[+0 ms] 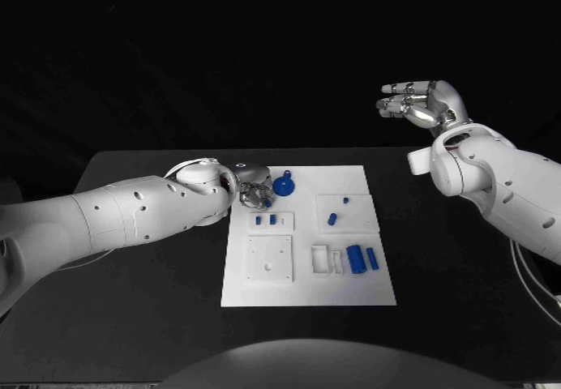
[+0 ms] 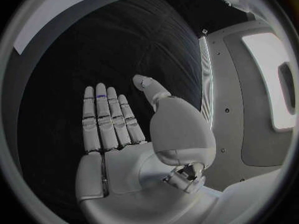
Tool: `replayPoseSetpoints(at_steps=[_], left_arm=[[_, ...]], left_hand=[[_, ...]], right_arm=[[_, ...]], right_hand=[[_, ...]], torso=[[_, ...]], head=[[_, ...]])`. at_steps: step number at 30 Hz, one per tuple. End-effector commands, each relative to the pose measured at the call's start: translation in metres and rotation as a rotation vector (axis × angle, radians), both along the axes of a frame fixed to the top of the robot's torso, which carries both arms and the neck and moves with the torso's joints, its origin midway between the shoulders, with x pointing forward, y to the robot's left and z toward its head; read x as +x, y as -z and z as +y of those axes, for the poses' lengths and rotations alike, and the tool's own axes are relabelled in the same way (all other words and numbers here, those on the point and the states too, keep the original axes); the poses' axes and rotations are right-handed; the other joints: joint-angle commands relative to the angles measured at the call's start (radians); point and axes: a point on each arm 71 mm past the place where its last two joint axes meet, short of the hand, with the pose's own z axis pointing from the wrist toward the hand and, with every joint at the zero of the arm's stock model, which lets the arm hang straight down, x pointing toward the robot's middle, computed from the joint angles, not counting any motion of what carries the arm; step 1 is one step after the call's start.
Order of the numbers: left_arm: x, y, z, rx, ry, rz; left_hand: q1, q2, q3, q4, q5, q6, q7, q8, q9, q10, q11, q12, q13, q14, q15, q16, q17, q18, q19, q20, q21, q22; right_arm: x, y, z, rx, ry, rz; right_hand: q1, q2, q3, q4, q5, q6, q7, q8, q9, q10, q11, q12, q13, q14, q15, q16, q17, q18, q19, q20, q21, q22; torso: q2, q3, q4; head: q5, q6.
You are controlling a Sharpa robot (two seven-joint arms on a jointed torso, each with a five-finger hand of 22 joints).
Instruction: Assemble the parts on the task board
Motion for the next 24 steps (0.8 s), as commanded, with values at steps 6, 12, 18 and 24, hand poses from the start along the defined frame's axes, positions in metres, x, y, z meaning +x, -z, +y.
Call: replayPoseSetpoints(at_steps=[6,12,18,24], left_arm=[[-0.003,0.0032,0.0008,0.014,0.003,0.012],[-0.0019,0.0005,0.0036,-0.01,-0.01,-0.02],[-0.0009,-0.0011,0.0049,-0.023,-0.021,-0.042],[0.0001,-0.0029,0.008,-0.035,-0.033,-0.062]], left_hand=[[0.001,-0.018,-0.004,-0.004,-0.004,-0.022,0.002,0.0,-0.001,0.0,0.0,0.003,-0.001,-0.007,0.002,0.002,0.001,0.019,-0.002,0.004,-0.003,0.02],[-0.01,-0.057,0.004,-0.006,-0.023,-0.175,-0.029,0.001,-0.003,-0.072,0.022,0.005,-0.002,-0.024,0.017,-0.005,-0.003,0.018,-0.011,0.012,-0.012,0.016],[-0.002,-0.078,-0.005,0.008,-0.033,-0.245,-0.038,-0.001,-0.004,-0.14,0.044,0.004,-0.002,-0.035,0.032,-0.005,-0.007,0.033,-0.012,0.029,-0.028,0.013],[0.036,-0.08,-0.058,0.029,-0.032,-0.259,-0.035,-0.002,-0.005,-0.194,0.06,0.004,-0.002,-0.041,0.045,-0.002,-0.02,0.052,-0.001,0.047,-0.057,0.016]], right_arm=[[-0.0005,-0.0003,0.0012,-0.01,-0.021,0.002],[-0.001,-0.0008,0.0007,-0.035,-0.025,-0.006],[-0.0014,-0.0007,0.0004,-0.062,-0.037,-0.008],[-0.0022,0.0007,-0.0006,-0.098,-0.06,0.006]], right_hand=[[0.007,0.004,-0.009,-0.001,0.004,0.007,0.0,-0.004,-0.001,-0.013,0.002,-0.004,-0.002,-0.008,0.002,-0.004,-0.002,0.001,-0.009,0.0,0.0,-0.002],[0.023,-0.001,-0.031,-0.003,-0.015,0.012,-0.008,-0.004,-0.001,-0.03,0.008,-0.003,-0.001,-0.043,0.016,-0.004,-0.002,-0.002,-0.042,0.011,0.0,-0.002],[0.044,-0.001,-0.075,0.008,-0.025,0.013,-0.009,-0.004,-0.001,-0.041,0.012,-0.003,-0.001,-0.056,0.022,-0.004,-0.002,0.002,-0.054,0.018,0.0,-0.002],[0.054,0.006,-0.089,0.008,-0.028,0.043,-0.007,-0.003,0.001,-0.035,0.009,-0.004,-0.001,-0.044,0.018,-0.004,-0.002,0.006,-0.044,0.015,0.003,-0.001]], torso=[[0.0,-0.0004,0.0005],[0.0,-0.0004,0.0001],[0.0,-0.0001,-0.0003],[0.0,0.0,-0.0001]], head=[[-0.001,0.001],[-0.001,0.003],[0.0,0.004],[-0.001,0.007]])
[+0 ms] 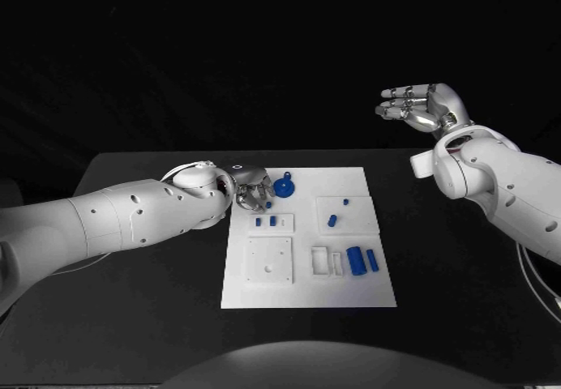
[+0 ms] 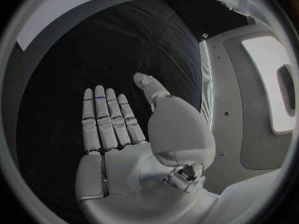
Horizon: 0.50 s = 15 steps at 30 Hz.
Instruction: Assemble the parts on the task board
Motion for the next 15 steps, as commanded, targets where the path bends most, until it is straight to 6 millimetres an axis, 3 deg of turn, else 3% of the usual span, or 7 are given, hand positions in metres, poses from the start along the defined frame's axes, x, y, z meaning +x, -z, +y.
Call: replayPoseSetpoints(at_steps=[1,4,8,9,10,12,15], left_arm=[[0.001,-0.004,0.001,-0.025,-0.012,-0.038],[0.002,-0.005,0.005,-0.031,-0.02,-0.049],[0.005,-0.009,0.013,-0.058,-0.044,-0.064],[0.006,-0.011,0.016,-0.074,-0.055,-0.064],[0.007,-0.013,0.019,-0.096,-0.069,-0.065],[0.01,-0.019,0.025,-0.146,-0.096,-0.068],[0.014,-0.027,0.035,-0.27,-0.155,-0.048]], left_hand=[[0.017,0.0,-0.011,0.002,-0.006,-0.005,0.003,0.0,-0.002,-0.014,0.001,0.004,-0.001,-0.002,0.006,-0.002,-0.003,0.011,0.001,0.006,-0.007,0.015],[0.022,0.001,-0.011,0.0,-0.003,-0.004,0.005,0.0,-0.001,-0.011,0.0,0.004,-0.001,-0.001,0.006,-0.001,-0.004,0.012,0.003,0.006,-0.008,0.016],[0.029,0.005,0.015,-0.008,-0.004,0.052,0.02,0.002,0.001,0.006,-0.003,0.003,-0.002,0.002,0.003,0.0,-0.006,0.014,0.006,0.004,-0.004,0.021],[0.028,0.007,0.026,-0.01,-0.003,0.077,0.024,0.005,0.002,0.02,-0.006,0.003,-0.002,0.002,0.001,-0.001,-0.007,0.015,0.005,0.002,-0.002,0.021],[0.026,0.008,0.039,-0.011,-0.001,0.088,0.029,0.005,0.002,0.034,-0.01,0.003,-0.002,0.002,-0.002,-0.002,-0.008,0.014,0.004,0.0,0.0,0.022],[0.025,0.014,0.065,-0.015,0.017,0.125,0.053,0.014,0.005,0.075,-0.022,0.008,-0.002,-0.004,-0.009,-0.011,-0.012,0.013,-0.002,-0.004,0.002,0.023],[0.0,0.007,0.088,-0.017,0.019,0.177,0.06,0.006,0.004,0.122,-0.031,0.004,-0.002,-0.025,-0.019,-0.092,-0.046,-0.002,-0.038,-0.013,-0.019,0.014]], right_arm=[[-0.001,0.001,0.003,-0.063,-0.053,0.014],[-0.003,0.003,0.003,-0.103,-0.077,0.028],[-0.007,0.009,0.002,-0.199,-0.121,0.054],[-0.009,0.011,0.002,-0.232,-0.132,0.062],[-0.01,0.013,0.001,-0.267,-0.143,0.07],[-0.013,0.018,-0.001,-0.336,-0.157,0.083],[-0.017,0.024,-0.004,-0.422,-0.168,0.092]], right_hand=[[0.008,0.007,0.003,-0.007,-0.005,0.041,0.002,-0.002,0.002,0.008,-0.008,-0.004,-0.002,0.018,-0.006,-0.004,-0.001,0.007,0.015,-0.005,0.003,0.0],[-0.002,0.015,0.035,-0.026,-0.005,0.107,-0.006,0.001,0.005,0.047,-0.022,-0.003,-0.002,0.061,-0.022,-0.001,0.001,0.01,0.053,-0.019,0.008,0.001],[-0.026,0.023,0.108,-0.052,-0.002,0.165,-0.024,0.005,0.01,0.135,-0.055,-0.002,-0.001,0.21,-0.081,0.018,0.014,0.024,0.181,-0.071,0.05,0.01],[-0.021,0.025,0.119,-0.059,-0.005,0.177,-0.028,0.005,0.01,0.167,-0.069,0.002,0.001,0.266,-0.105,0.037,0.024,0.033,0.233,-0.092,0.073,0.017],[-0.022,0.022,0.127,-0.063,-0.005,0.182,-0.03,0.003,0.009,0.181,-0.073,-0.003,0.0,0.287,-0.113,0.037,0.028,0.029,0.255,-0.104,0.08,0.018],[-0.012,0.021,0.126,-0.068,-0.012,0.199,-0.036,0.006,0.011,0.216,-0.088,0.001,0.001,0.362,-0.141,0.064,0.046,0.036,0.33,-0.134,0.117,0.031],[0.002,0.014,0.111,-0.069,-0.017,0.223,-0.046,0.005,0.011,0.257,-0.106,-0.004,0.001,0.442,-0.17,0.095,0.078,0.035,0.41,-0.169,0.159,0.048]], torso=[[0.0,0.0001,0.0],[0.0,-0.0001,-0.0004],[0.0,-0.0003,-0.0004],[0.0,-0.0002,-0.0003],[-0.001,-0.0002,-0.0003],[-0.001,-0.0003,0.0002],[-0.001,-0.0007,-0.0002]], head=[[-0.001,0.003],[-0.001,0.005],[-0.001,0.012],[-0.002,0.014],[-0.003,0.016],[-0.01,0.023],[-0.021,0.03]])
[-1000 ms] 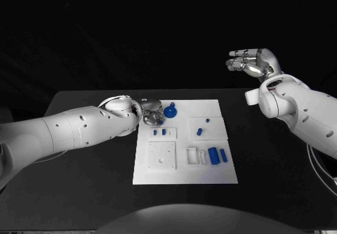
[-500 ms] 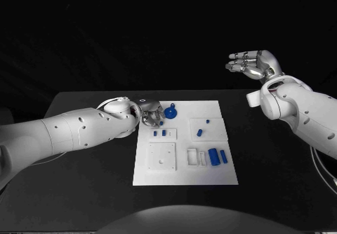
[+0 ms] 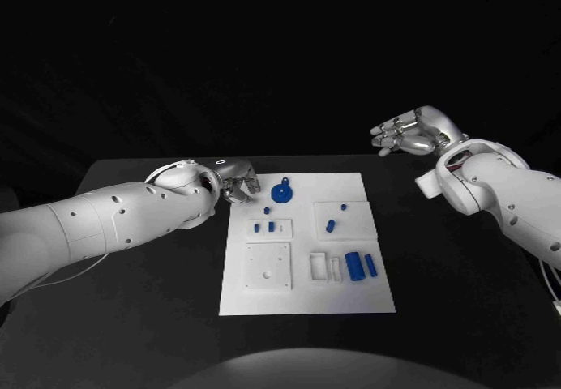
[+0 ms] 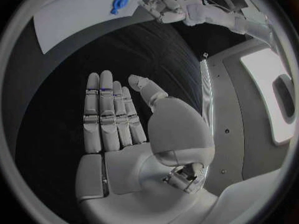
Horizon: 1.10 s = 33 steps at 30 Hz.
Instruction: Assemble the parts on the task board
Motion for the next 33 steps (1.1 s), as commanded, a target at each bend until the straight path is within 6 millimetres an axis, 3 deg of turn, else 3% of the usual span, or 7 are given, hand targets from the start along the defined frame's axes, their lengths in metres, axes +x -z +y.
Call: replayPoseSetpoints(at_steps=[1,5,10,14,19,25,33], left_arm=[[0.006,-0.014,0.011,-0.261,-0.089,0.016],[0.012,-0.027,0.025,-0.526,-0.195,0.056],[0.017,-0.038,0.035,-0.755,-0.28,0.1],[0.016,-0.042,0.035,-0.852,-0.289,0.127],[0.015,-0.044,0.03,-0.917,-0.279,0.149],[0.012,-0.046,0.025,-0.956,-0.263,0.166],[0.011,-0.046,0.023,-0.97,-0.261,0.17]], left_hand=[[-0.033,0.002,0.016,0.004,0.001,0.032,0.004,-0.007,0.001,0.038,-0.005,0.0,-0.001,-0.017,-0.008,-0.096,-0.039,-0.008,-0.036,-0.011,-0.034,0.004],[-0.062,0.009,0.008,0.012,-0.007,0.026,0.005,-0.008,0.0,0.032,-0.004,0.001,0.0,-0.02,-0.005,-0.218,-0.078,-0.025,-0.051,-0.011,-0.099,-0.041],[-0.113,0.018,-0.075,0.059,-0.106,0.005,0.009,-0.007,0.0,-0.002,0.013,0.002,0.0,-0.049,0.026,-0.462,-0.162,-0.048,-0.087,0.023,-0.26,-0.2],[-0.083,0.044,-0.169,0.071,-0.11,-0.002,0.011,-0.008,0.0,-0.024,0.026,0.0,-0.001,-0.028,0.064,-0.789,-0.214,-0.052,-0.111,0.059,-0.346,-0.436],[-0.07,0.054,-0.173,0.056,-0.06,-0.004,0.016,-0.009,-0.001,-0.041,0.04,-0.001,-0.001,-0.059,0.101,-0.989,-0.207,-0.052,-0.181,0.095,-0.348,-0.604],[-0.075,0.069,-0.164,0.03,-0.049,-0.001,0.015,-0.008,0.0,-0.048,0.042,0.0,-0.001,-0.07,0.113,-1.036,-0.204,-0.051,-0.165,0.107,-0.344,-0.796],[-0.081,0.075,-0.169,0.015,-0.048,0.0,0.015,-0.008,0.0,-0.048,0.042,0.0,-0.001,-0.075,0.114,-1.036,-0.205,-0.054,-0.14,0.106,-0.34,-0.922]], right_arm=[[-0.006,0.013,0.003,-0.236,-0.072,0.037],[-0.013,0.022,0.001,-0.359,-0.078,0.03],[-0.023,0.036,0.006,-0.5,-0.086,0.021],[-0.031,0.048,0.014,-0.588,-0.093,0.014],[-0.038,0.062,0.025,-0.661,-0.091,-0.006],[-0.043,0.078,0.04,-0.726,-0.079,-0.033],[-0.045,0.088,0.057,-0.742,-0.074,-0.06]], right_hand=[[0.022,-0.009,-0.019,0.0,-0.009,0.021,-0.005,-0.001,-0.001,0.03,-0.013,-0.005,0.001,0.064,-0.025,0.046,0.045,0.016,0.076,-0.036,0.04,0.017],[0.035,-0.011,-0.037,0.0,-0.028,0.026,-0.008,-0.003,-0.003,0.034,-0.018,-0.006,0.001,0.058,-0.037,0.164,0.14,0.01,0.119,-0.062,0.073,0.036],[0.041,-0.017,-0.039,0.001,-0.098,0.036,-0.012,-0.003,-0.003,0.012,-0.016,-0.005,0.0,0.061,-0.046,0.28,0.236,0.017,0.156,-0.08,0.131,0.076],[0.034,-0.025,-0.01,0.004,-0.157,0.034,-0.01,-0.003,-0.003,-0.032,-0.004,-0.006,0.0,0.054,-0.041,0.393,0.324,0.037,0.17,-0.073,0.188,0.123],[0.025,-0.042,0.03,0.005,-0.204,0.028,-0.01,-0.004,-0.004,-0.043,-0.004,-0.006,-0.001,0.041,-0.041,0.471,0.388,0.052,0.172,-0.071,0.236,0.168],[0.017,-0.073,0.079,0.012,-0.263,0.012,-0.006,-0.004,-0.004,-0.065,0.003,-0.006,-0.001,0.027,-0.039,0.527,0.426,0.06,0.177,-0.068,0.259,0.196],[0.016,-0.105,0.141,0.031,-0.295,0.005,-0.004,-0.004,-0.004,-0.069,0.004,-0.006,-0.001,0.012,-0.035,0.585,0.45,0.052,0.19,-0.07,0.285,0.238]], torso=[[-0.001,-0.0004,-0.0004],[-0.002,-0.0002,-0.0007],[-0.002,-0.0002,-0.0008],[-0.001,-0.0003,-0.0015],[0.0,0.0002,-0.0007],[0.001,0.0004,0.0015],[0.002,-0.0005,0.0016]], head=[[-0.019,0.015],[-0.027,0.025],[-0.037,0.034],[-0.04,0.043],[-0.04,0.05],[-0.042,0.057],[-0.041,0.056]])
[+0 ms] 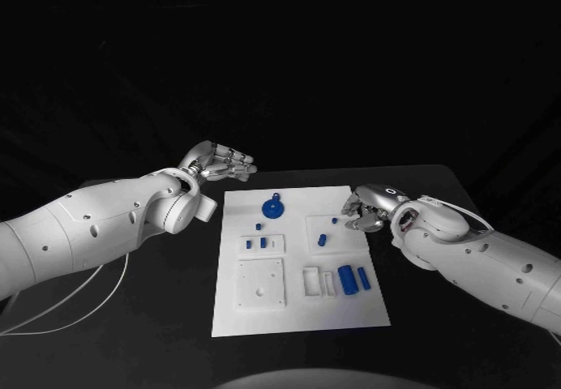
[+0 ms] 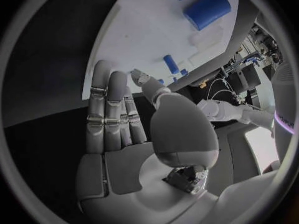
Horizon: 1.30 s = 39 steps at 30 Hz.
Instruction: Assemble the parts on the task board
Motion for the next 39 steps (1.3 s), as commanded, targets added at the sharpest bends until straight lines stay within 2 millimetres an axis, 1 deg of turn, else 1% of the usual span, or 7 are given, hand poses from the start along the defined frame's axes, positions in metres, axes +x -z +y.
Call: replayPoseSetpoints(at_steps=[1,2,9,13,21,33,39], left_arm=[[0.0,-0.003,-0.001,-0.047,0.001,-0.011],[0.0,-0.003,-0.001,-0.048,0.001,-0.01],[0.0,-0.003,-0.001,-0.05,0.0,-0.005],[0.0,-0.002,-0.001,-0.05,-0.002,-0.001],[0.0,-0.002,-0.001,-0.051,-0.002,0.005],[0.0,-0.001,-0.002,-0.051,0.002,0.012],[0.0,-0.001,-0.002,-0.05,0.003,0.015]], left_hand=[[-0.003,0.004,0.0,-0.003,0.004,-0.003,-0.001,-0.003,0.0,-0.008,0.0,0.0,-0.001,-0.003,0.002,-0.005,0.0,-0.002,0.005,0.0,0.006,-0.01],[-0.004,0.006,-0.002,-0.005,0.005,-0.003,0.0,-0.003,0.0,-0.008,0.001,0.002,-0.001,-0.005,0.003,-0.005,0.0,-0.002,0.012,0.0,0.007,-0.045],[-0.003,0.007,-0.006,-0.007,0.003,-0.003,-0.001,-0.003,0.0,-0.01,0.001,0.0,-0.001,-0.007,0.004,-0.005,0.0,-0.002,0.021,0.001,0.009,-0.087],[-0.003,0.007,-0.006,-0.007,0.003,-0.003,-0.001,-0.003,0.0,-0.01,0.001,0.0,-0.001,-0.007,0.004,-0.005,0.0,-0.002,0.021,0.001,0.009,-0.087],[-0.004,0.007,-0.01,-0.006,0.001,-0.004,0.0,-0.003,0.0,-0.011,0.002,0.0,-0.001,-0.007,0.004,-0.005,0.0,-0.001,0.025,0.001,0.01,-0.103],[-0.003,0.008,-0.013,-0.005,0.001,-0.006,0.001,-0.003,0.0,-0.012,0.002,0.0,-0.001,-0.008,0.004,-0.005,0.001,-0.001,0.027,0.001,0.01,-0.116],[-0.004,0.008,-0.014,-0.005,-0.002,-0.005,0.001,-0.003,0.0,-0.013,0.002,0.0,-0.001,-0.006,0.004,-0.005,0.001,-0.002,0.028,0.001,0.01,-0.121]], right_arm=[[0.001,-0.001,0.003,-0.038,0.024,-0.064],[0.001,0.0,0.005,-0.038,0.024,-0.067],[0.001,0.003,0.015,-0.033,0.022,-0.082],[0.0,0.006,0.02,-0.033,0.013,-0.074],[-0.002,0.017,0.028,-0.049,-0.008,-0.042],[-0.001,0.026,0.033,-0.062,-0.016,-0.019],[-0.001,0.027,0.034,-0.064,-0.015,-0.017]], right_hand=[[0.0,-0.013,0.018,0.003,-0.011,-0.008,0.002,-0.004,-0.001,-0.003,0.0,-0.006,-0.001,-0.001,0.003,0.01,0.001,0.006,0.004,-0.003,0.013,0.016],[0.0,-0.014,0.022,0.005,-0.013,-0.008,0.001,-0.004,-0.001,-0.003,-0.001,-0.006,0.0,-0.001,0.003,0.012,0.002,0.006,0.002,-0.003,0.015,0.02],[0.001,-0.03,0.058,0.02,-0.034,-0.015,0.003,-0.003,-0.001,-0.001,-0.001,-0.007,-0.001,-0.005,0.002,0.034,0.005,0.009,-0.006,-0.004,0.028,0.059],[0.0,-0.036,0.072,0.029,-0.034,-0.015,0.003,-0.003,-0.001,0.004,-0.002,-0.006,0.0,-0.008,0.001,0.044,0.008,0.01,-0.007,-0.004,0.028,0.076],[-0.001,-0.034,0.086,0.033,-0.037,-0.011,0.001,-0.003,-0.001,0.012,-0.005,-0.006,0.0,-0.009,0.0,0.055,0.011,0.008,-0.008,-0.006,0.029,0.097],[-0.008,-0.017,0.143,0.041,-0.056,0.011,-0.004,-0.003,0.0,0.033,-0.012,-0.006,0.0,-0.012,-0.006,0.074,0.017,0.0,-0.01,-0.013,0.033,0.138],[-0.009,0.007,0.206,0.058,-0.11,0.036,-0.01,-0.003,0.001,0.059,-0.02,-0.006,0.0,-0.015,-0.014,0.085,0.022,-0.009,-0.012,-0.02,0.038,0.156]], torso=[[0.001,-0.0006,0.001],[0.001,-0.0008,0.0011],[0.0,-0.0012,0.001],[0.0,-0.0015,0.0003],[0.0,-0.0009,0.0007],[0.0,-0.0007,0.0004],[0.0,-0.0011,0.0004]], head=[[0.0,-0.001],[0.0,-0.001],[0.005,-0.004],[0.006,-0.005],[0.009,-0.005],[0.013,-0.008],[0.012,-0.009]])
